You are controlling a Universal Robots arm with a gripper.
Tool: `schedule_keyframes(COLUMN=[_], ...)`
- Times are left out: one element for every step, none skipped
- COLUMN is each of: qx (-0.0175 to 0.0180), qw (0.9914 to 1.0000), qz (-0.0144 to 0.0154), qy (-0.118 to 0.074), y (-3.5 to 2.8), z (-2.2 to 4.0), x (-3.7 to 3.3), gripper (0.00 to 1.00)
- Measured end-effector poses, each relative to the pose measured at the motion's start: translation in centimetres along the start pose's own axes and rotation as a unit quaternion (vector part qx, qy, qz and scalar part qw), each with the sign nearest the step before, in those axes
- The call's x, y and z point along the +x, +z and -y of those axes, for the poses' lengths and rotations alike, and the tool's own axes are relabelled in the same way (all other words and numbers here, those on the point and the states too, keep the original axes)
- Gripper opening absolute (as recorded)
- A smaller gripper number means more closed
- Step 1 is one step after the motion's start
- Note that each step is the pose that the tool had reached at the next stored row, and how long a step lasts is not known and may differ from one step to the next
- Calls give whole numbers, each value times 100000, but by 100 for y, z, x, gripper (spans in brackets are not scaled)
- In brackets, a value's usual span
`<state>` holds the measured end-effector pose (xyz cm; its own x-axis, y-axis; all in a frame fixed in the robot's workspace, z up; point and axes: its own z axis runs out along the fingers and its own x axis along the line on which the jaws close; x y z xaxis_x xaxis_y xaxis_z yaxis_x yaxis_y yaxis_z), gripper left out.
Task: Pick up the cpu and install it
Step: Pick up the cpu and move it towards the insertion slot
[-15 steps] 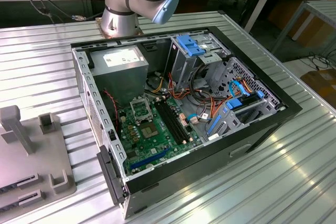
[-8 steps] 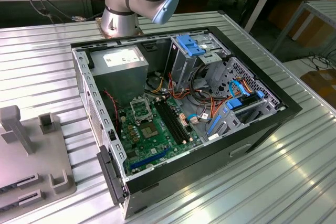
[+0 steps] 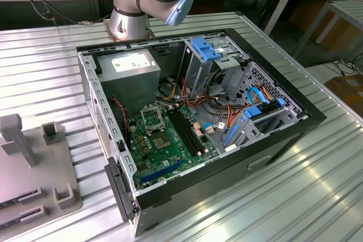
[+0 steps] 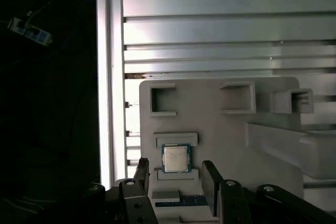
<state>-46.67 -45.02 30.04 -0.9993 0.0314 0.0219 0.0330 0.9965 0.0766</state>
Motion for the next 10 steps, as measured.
schedule_keyframes(qx=[4,16,28,31,30,33,34,35,37,36], qw=[100000,100000,100000,100000,100000,100000,100000,100000,100000,100000], qz=[-1,-12,-5,-7,-8,-9,-11,-13,-13,-12], qy=[12,9,12,14,16,12,-1,11,16,14], y=[18,35,66,83,102,126,160,175,175,176], z=[1,3,5,7,8,11,25,33,33,33], x=[-3,-7,-12,-12,-12,-13,-16,-15,-15,-15], gripper=[53,53,53,53,53,53,53,53,53,53])
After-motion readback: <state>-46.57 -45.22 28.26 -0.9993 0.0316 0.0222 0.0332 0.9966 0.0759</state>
